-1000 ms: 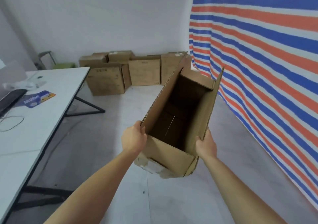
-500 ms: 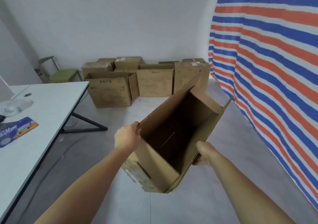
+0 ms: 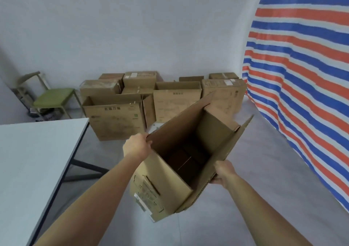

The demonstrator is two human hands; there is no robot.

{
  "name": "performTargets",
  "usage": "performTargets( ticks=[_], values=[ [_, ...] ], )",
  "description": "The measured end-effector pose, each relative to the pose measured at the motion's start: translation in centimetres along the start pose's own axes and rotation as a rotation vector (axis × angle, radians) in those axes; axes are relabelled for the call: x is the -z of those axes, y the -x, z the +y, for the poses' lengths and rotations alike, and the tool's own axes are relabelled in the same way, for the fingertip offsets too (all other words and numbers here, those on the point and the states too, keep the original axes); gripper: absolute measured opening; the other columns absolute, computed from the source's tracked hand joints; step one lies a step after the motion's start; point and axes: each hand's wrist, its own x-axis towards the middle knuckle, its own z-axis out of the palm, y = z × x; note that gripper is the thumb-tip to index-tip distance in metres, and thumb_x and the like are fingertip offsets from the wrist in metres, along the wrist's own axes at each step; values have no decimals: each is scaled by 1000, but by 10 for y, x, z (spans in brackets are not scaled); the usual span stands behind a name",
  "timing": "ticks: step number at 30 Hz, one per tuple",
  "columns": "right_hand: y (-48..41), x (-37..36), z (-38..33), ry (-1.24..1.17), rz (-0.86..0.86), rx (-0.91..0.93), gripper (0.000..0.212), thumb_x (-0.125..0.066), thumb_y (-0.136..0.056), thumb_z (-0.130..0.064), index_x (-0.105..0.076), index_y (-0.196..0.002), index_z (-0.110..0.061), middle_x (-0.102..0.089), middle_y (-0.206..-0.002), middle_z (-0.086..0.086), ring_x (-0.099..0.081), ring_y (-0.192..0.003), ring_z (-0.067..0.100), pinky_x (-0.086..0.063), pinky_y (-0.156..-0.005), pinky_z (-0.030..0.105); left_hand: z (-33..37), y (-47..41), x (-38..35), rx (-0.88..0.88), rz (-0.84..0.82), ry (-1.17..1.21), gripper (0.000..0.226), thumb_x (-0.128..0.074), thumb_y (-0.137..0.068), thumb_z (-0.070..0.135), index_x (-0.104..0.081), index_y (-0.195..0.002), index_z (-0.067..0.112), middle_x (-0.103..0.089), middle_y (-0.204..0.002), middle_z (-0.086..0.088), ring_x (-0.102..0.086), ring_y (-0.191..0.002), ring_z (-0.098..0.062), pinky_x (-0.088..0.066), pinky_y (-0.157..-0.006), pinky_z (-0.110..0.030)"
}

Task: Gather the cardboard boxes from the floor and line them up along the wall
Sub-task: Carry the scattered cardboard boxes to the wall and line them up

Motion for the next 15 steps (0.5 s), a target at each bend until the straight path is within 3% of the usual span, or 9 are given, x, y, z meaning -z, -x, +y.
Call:
performTargets(
  ticks=[3, 8, 12, 15],
  values=[
    [-33, -30, -46, -50, 37, -17, 16, -40, -103, -2, -52, -113, -4, -65, -84, 13, -68, -71, 29, -52, -39, 27, 0, -83, 12, 7, -47, 36, 18, -55, -98, 34, -68, -102, 22, -67, -89, -5, -65, -85, -28, -54, -71, -35],
    [-130, -81, -113, -100, 72, -20, 21, -38, -102, 1, -55, -93, -7, -69, -87, 17, -71, -68, 31, -53, -42, 28, -6, -220, -6, 19, -104, 143, 28, -48, -103, 31, -67, -117, 15, -69, -100, -12, -65, -93, -32, -49, -74, -34],
    [-238, -124, -167, -137, 56, -8, 21, -39, -102, 1, -56, -110, -6, -69, -96, 20, -72, -75, 35, -56, -45, 31, -14, -328, -36, 53, -186, 226, 36, -41, -105, 25, -55, -135, 11, -64, -121, -14, -60, -109, -31, -49, -90, -37],
    [-309, -154, -213, -135, 45, -32, 19, -40, -103, -2, -55, -113, -6, -69, -98, 19, -72, -77, 35, -57, -48, 33, -18, -398, -38, 69, -215, 232, 36, -47, -102, 22, -53, -137, 13, -65, -114, -9, -61, -96, -22, -48, -76, -29]
  ],
)
